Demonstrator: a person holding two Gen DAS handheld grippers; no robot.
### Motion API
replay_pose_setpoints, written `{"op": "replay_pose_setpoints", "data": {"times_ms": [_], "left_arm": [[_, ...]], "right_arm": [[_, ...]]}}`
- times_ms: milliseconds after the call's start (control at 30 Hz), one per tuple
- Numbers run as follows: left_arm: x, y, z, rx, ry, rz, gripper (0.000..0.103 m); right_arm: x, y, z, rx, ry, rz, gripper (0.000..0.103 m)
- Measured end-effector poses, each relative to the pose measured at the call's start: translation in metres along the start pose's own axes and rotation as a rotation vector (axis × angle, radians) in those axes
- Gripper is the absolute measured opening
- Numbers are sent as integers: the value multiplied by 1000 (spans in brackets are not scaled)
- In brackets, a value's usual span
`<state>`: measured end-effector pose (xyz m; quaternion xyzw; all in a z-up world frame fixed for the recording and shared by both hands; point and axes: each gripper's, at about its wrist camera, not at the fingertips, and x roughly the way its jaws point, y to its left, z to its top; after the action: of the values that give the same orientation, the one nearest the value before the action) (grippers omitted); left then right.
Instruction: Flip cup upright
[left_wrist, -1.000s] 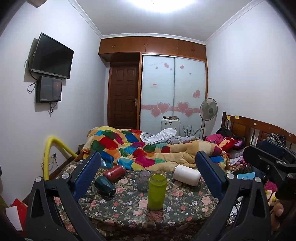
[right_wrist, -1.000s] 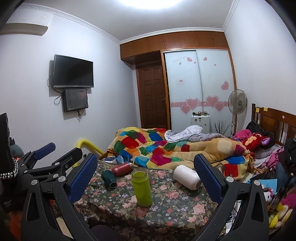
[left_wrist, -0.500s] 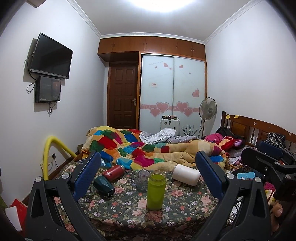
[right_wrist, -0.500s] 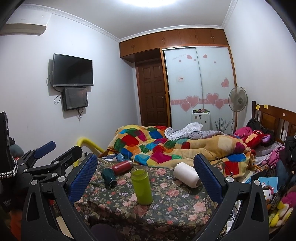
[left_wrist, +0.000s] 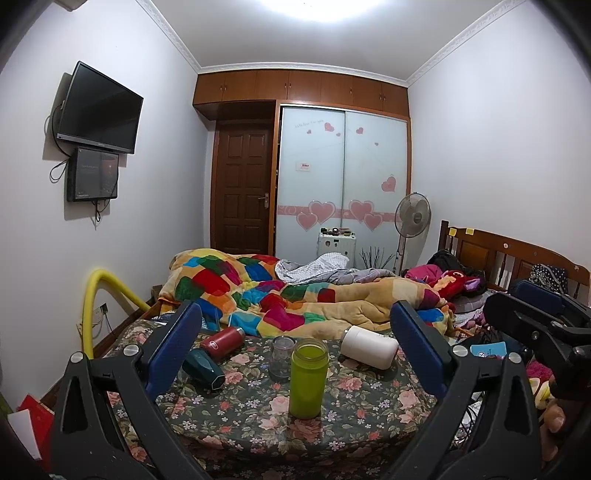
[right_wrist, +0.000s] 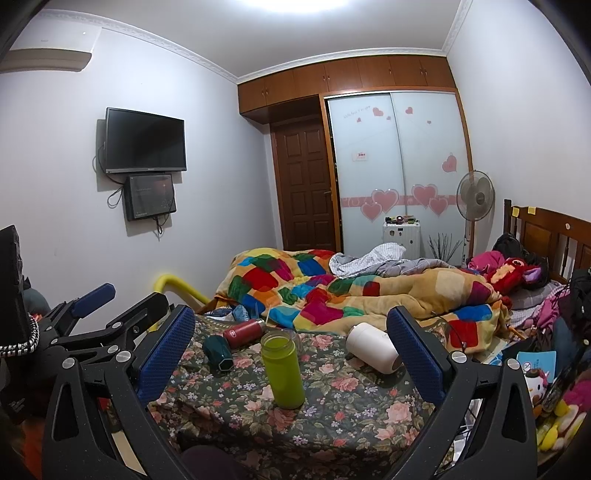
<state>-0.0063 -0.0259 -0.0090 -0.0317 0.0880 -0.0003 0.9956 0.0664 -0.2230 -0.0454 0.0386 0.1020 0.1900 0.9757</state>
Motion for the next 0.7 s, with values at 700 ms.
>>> {"op": "replay_pose_setpoints", "data": {"times_ms": [700], "left_arm": [[5, 3, 0, -25, 17, -8, 102]], "right_arm": [[5, 4, 0, -4, 7, -3, 103]]}}
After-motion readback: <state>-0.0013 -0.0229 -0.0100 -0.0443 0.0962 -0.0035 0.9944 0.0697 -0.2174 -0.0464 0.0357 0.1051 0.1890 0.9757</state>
